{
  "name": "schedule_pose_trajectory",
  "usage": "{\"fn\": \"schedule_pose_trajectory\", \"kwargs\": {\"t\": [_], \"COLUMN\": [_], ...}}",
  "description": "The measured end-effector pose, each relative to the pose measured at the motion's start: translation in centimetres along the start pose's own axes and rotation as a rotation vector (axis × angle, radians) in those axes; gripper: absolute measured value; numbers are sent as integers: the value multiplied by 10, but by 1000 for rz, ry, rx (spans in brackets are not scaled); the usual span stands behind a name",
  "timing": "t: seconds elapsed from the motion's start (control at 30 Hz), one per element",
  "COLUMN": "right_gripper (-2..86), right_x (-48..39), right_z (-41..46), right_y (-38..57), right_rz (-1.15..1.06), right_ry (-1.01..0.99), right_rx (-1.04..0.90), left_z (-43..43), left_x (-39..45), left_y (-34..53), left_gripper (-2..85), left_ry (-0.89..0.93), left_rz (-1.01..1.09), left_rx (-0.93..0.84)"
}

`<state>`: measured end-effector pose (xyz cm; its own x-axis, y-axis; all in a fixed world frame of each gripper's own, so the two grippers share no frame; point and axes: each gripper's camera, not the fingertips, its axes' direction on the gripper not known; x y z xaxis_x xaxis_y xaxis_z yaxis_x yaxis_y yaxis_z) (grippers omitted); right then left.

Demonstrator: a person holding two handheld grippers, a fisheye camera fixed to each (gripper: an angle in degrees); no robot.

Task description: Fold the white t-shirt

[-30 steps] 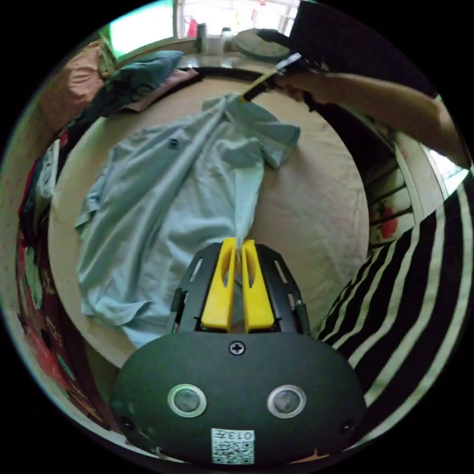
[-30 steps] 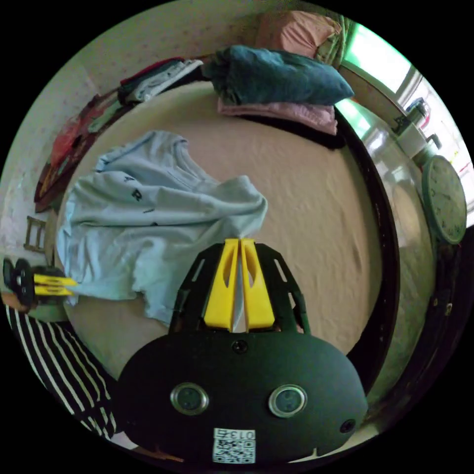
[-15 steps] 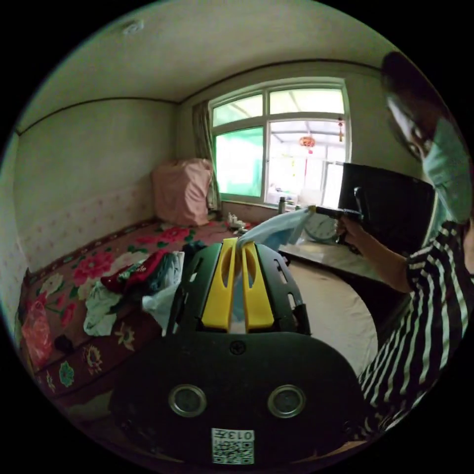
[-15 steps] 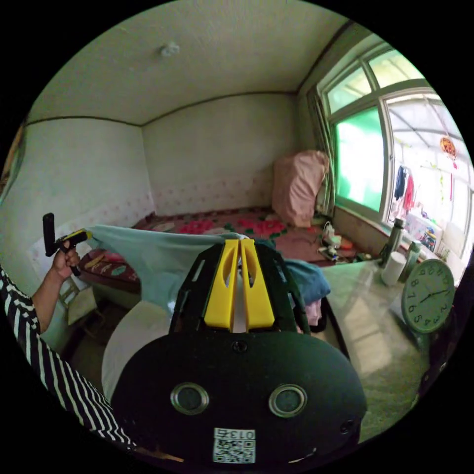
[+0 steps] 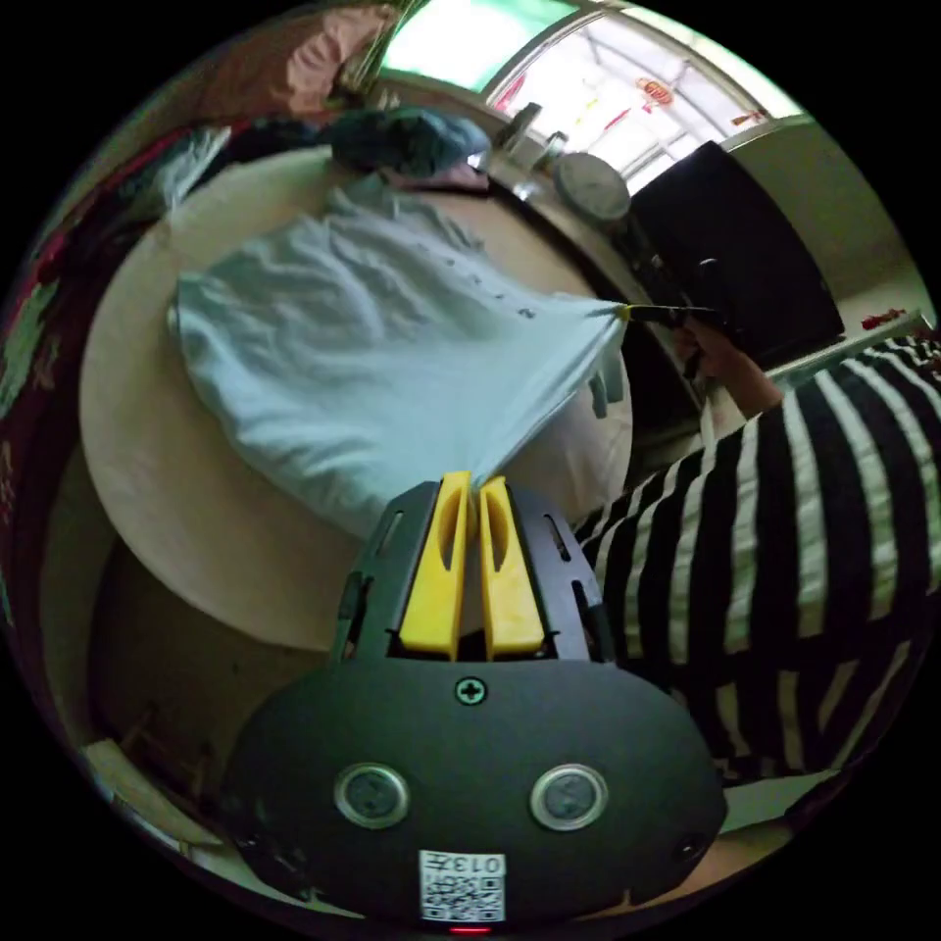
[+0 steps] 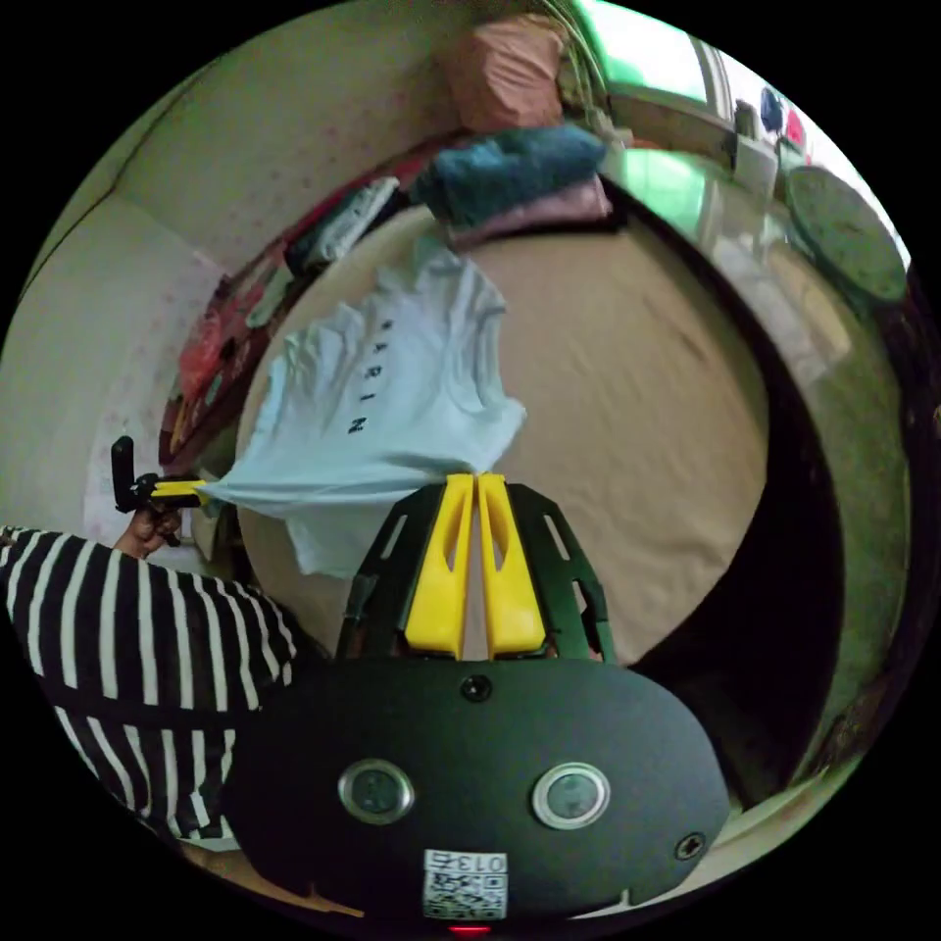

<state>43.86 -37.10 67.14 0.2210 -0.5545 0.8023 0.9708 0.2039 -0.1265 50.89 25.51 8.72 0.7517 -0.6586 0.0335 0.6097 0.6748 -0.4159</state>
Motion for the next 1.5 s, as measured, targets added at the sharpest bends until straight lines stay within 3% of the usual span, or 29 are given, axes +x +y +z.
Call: {"fn": "schedule_pose_trajectory", "kwargs": {"t": [0.13,0.33,0.5,0.57,0.6,0.7,0.77,0.87,1.07,1.23,1.37,1.43,1.5], "right_gripper": [6,29,97,112,109,102,98,86,84,31,16,13,14], "right_x": [0,-13,-34,-42,-49,-70,-83,-105,-138,-161,-172,-165,-159], "right_z": [34,44,-7,-12,-9,14,37,72,101,125,121,109,111], "right_y": [18,10,-19,-43,-63,-123,-163,-216,-264,-278,-280,-287,-294], "right_rz": [15,-33,-113,-130,-153,-186,-210,-276,-388,-442,-471,-426,-402], "right_ry": [47,34,286,348,339,298,278,251,272,328,448,427,370], "right_rx": [-142,-217,-31,56,92,178,165,112,41,-71,-26,26,-15], "left_z": [39,60,6,-16,-21,-44,-47,-38,-12,2,-8,-19,-17], "left_x": [-11,-22,-37,-43,-44,-59,-90,-136,-151,-141,-110,-105,-115], "left_y": [23,47,58,43,35,-9,-43,-82,-132,-138,-135,-122,-111], "left_gripper": [7,23,98,127,124,121,132,132,127,54,18,16,18], "left_ry": [116,118,109,281,278,-34,-280,-285,-452,-523,-653,-699,-635], "left_rz": [-88,-158,-125,-56,-34,-24,-150,-301,-290,-314,-275,-317,-366], "left_rx": [-60,-119,-68,-11,-3,131,241,264,167,119,138,195,184]}}
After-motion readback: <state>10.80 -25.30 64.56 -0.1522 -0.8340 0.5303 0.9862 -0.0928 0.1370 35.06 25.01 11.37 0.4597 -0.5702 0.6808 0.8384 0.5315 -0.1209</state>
